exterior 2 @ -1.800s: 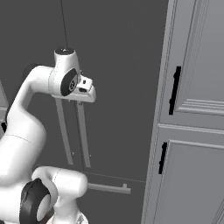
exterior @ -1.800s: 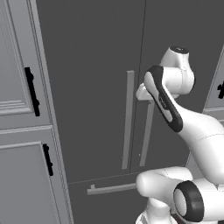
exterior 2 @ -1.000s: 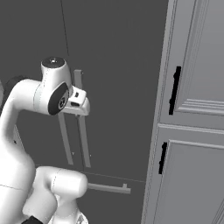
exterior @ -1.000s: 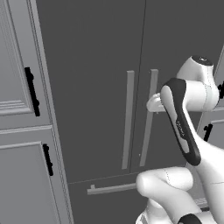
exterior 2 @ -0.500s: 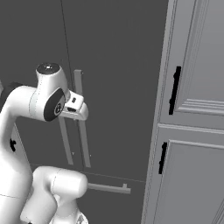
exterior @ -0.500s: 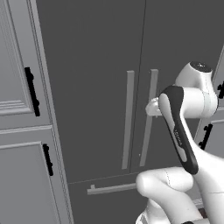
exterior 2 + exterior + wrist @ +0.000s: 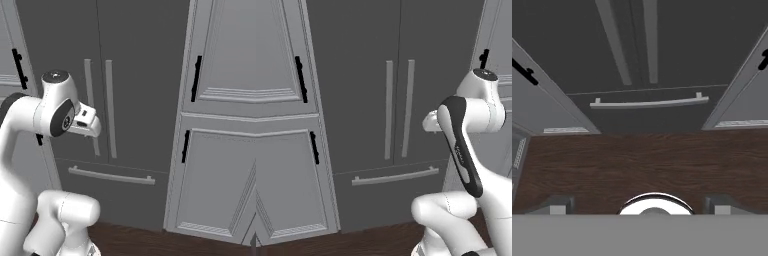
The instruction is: Grab a lemon wedge from the fridge and one ice cube from the ice bowl, and put them in the glass of lemonade.
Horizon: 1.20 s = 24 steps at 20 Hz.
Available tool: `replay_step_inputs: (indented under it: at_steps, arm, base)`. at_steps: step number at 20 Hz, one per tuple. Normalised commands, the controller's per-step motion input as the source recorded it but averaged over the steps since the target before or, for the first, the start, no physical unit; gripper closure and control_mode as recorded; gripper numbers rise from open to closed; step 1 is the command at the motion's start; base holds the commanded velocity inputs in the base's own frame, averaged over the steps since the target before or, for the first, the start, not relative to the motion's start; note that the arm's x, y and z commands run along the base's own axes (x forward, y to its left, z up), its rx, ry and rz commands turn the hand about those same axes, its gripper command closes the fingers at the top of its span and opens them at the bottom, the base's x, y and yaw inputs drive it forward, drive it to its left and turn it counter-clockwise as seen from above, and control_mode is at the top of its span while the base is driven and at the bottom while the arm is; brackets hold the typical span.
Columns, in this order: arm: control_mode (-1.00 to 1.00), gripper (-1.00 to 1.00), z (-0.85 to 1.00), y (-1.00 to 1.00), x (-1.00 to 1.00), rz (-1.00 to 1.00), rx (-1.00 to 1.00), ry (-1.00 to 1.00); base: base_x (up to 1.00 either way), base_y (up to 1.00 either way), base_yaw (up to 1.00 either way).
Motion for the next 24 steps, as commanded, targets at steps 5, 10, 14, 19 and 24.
replay_step_inputs:
  at_steps: [5,10,14,19,24]
  arm:
    - [1.00,-1.00,0.00,0.00,0.00,0.00,0.00,0.00]
    - [1.00,-1.00,0.00,0.00,0.00,0.00,0.00,0.00]
    - [1.00,-1.00,0.00,0.00,0.00,0.00,0.00,0.00]
    - [1.00,-1.00,0.00,0.00,0.00,0.00,0.00,0.00]
    - [1.00,-1.00,0.00,0.00,0.00,0.00,0.00,0.00]
  base:
    - [-0.41,0.01,0.01]
    - [-0.01,0.02,0.20]
    - [0.04,-0.01,0.28]
    - [-0.04,-0.19,0.01]
    - [-0.05,-0.01,-0.71]
